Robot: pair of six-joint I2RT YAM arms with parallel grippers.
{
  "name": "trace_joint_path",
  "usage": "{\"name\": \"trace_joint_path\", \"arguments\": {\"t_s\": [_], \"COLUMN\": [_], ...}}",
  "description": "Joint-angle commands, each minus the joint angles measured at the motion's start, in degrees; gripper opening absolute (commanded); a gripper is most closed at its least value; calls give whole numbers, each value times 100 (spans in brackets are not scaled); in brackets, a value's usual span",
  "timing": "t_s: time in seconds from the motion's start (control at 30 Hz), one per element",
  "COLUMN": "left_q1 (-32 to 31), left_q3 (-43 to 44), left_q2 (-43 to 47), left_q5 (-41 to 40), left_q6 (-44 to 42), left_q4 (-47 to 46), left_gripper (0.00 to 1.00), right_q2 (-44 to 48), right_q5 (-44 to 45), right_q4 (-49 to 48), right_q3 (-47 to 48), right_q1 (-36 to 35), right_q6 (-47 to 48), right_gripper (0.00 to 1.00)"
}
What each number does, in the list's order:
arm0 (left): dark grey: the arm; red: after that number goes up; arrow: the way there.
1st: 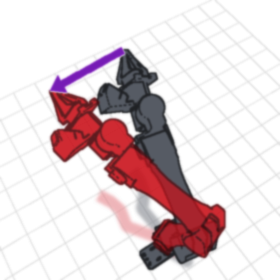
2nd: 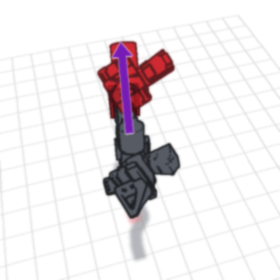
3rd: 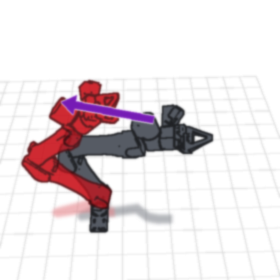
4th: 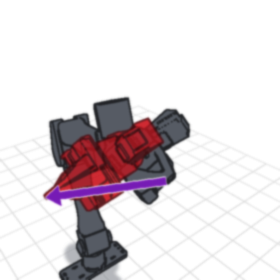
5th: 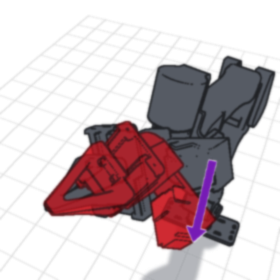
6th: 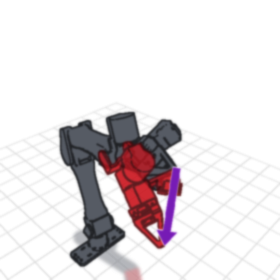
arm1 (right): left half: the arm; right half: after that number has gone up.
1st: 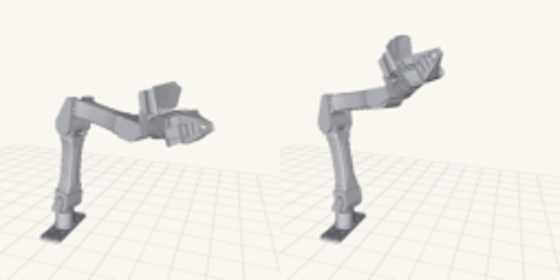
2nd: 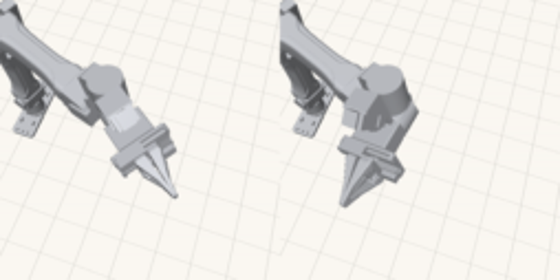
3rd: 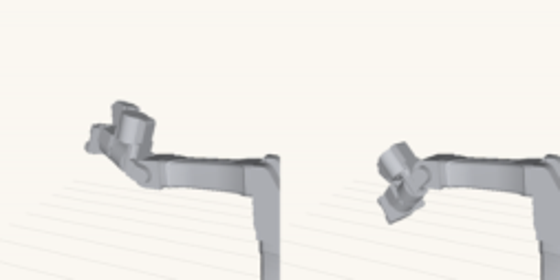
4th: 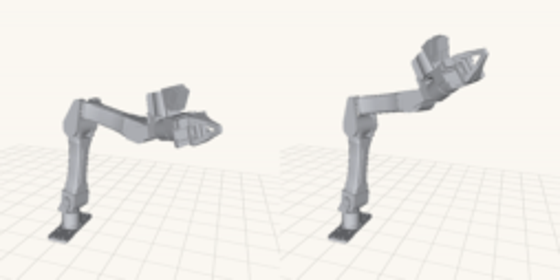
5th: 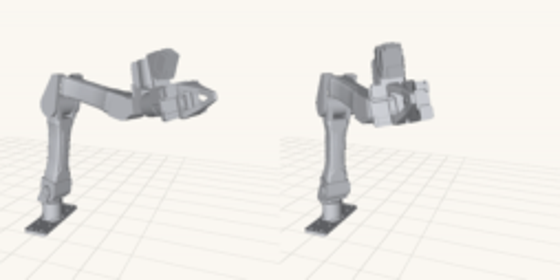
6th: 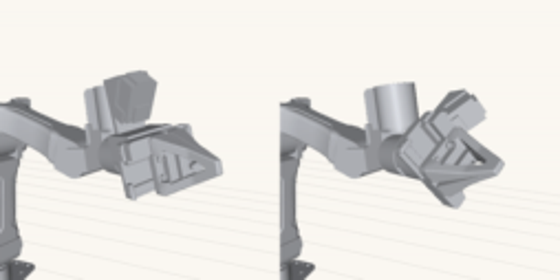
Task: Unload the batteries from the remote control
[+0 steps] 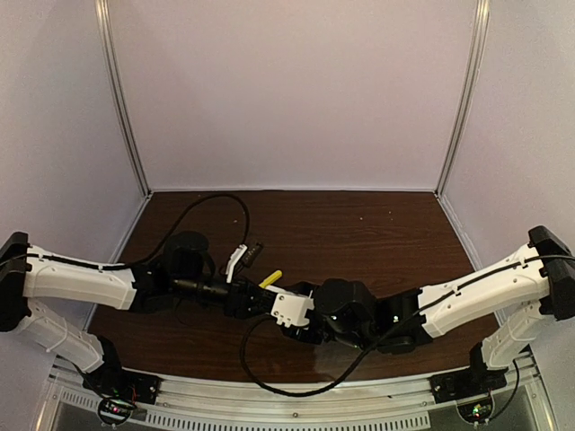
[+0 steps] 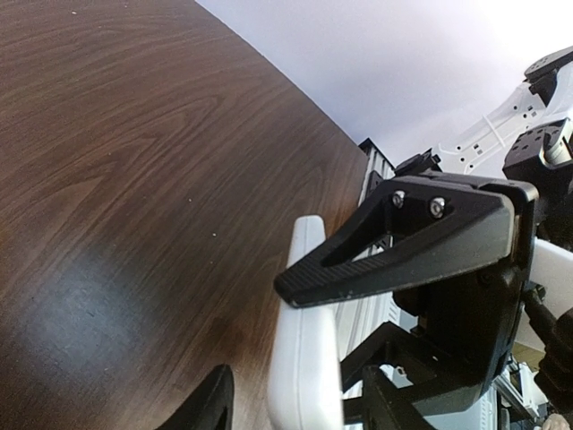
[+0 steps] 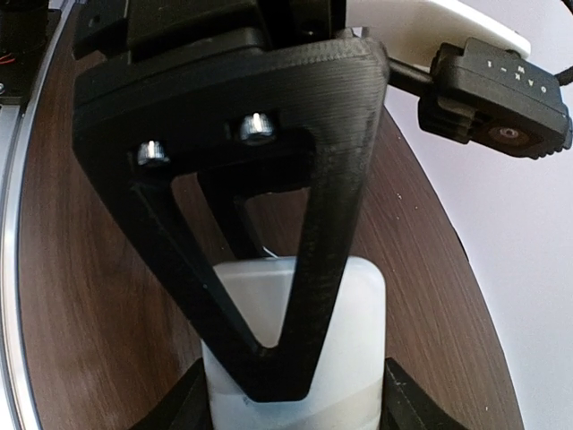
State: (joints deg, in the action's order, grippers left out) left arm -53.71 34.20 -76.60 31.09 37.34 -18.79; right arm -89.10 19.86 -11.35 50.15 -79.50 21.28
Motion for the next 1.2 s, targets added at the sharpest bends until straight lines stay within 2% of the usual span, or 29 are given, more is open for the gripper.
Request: {"name": "trace_joint_path", "arguments": {"t_s": [0.0, 0.2, 0.37, 0.43, 0.67, 0.7, 0.73, 0.83, 1.0, 1.17], "left_q1": [28, 36, 33, 31, 28, 30, 29, 36, 38, 46], "left_q3": [184, 169, 175, 155, 23, 4, -19, -84, -158, -207], "left_q2": [-86, -144, -156, -136, 30, 64, 94, 206, 296, 308], "left_q5": [124, 201, 245, 245, 127, 85, 32, -144, -567, -755], "left_q6": [27, 50, 40, 51, 113, 110, 110, 94, 1, -74], "left_q4": [-282, -375, -412, -467, -581, -582, -582, -578, -434, -415], "left_gripper": [47, 37, 14, 0, 0, 0, 0, 0, 0, 0], "right_q2": [-51, -91, -131, -130, -192, -202, -200, -121, 68, 111], "right_q5": [176, 176, 185, 202, 763, 895, 1015, 1205, 1282, 1450], "right_q4": [-288, -426, -531, -582, -634, -557, -467, -277, -22, 259], "right_q3": [-97, -128, -136, -141, -68, -29, 23, 53, 22, 98], "right_q1": [-46, -46, -47, -42, -43, -43, -44, -46, -40, -43], "right_q6": [61, 89, 87, 66, -330, -465, -658, -959, -1337, -1618], "right_gripper": [0, 0, 0, 0, 0, 7, 19, 42, 63, 97]}}
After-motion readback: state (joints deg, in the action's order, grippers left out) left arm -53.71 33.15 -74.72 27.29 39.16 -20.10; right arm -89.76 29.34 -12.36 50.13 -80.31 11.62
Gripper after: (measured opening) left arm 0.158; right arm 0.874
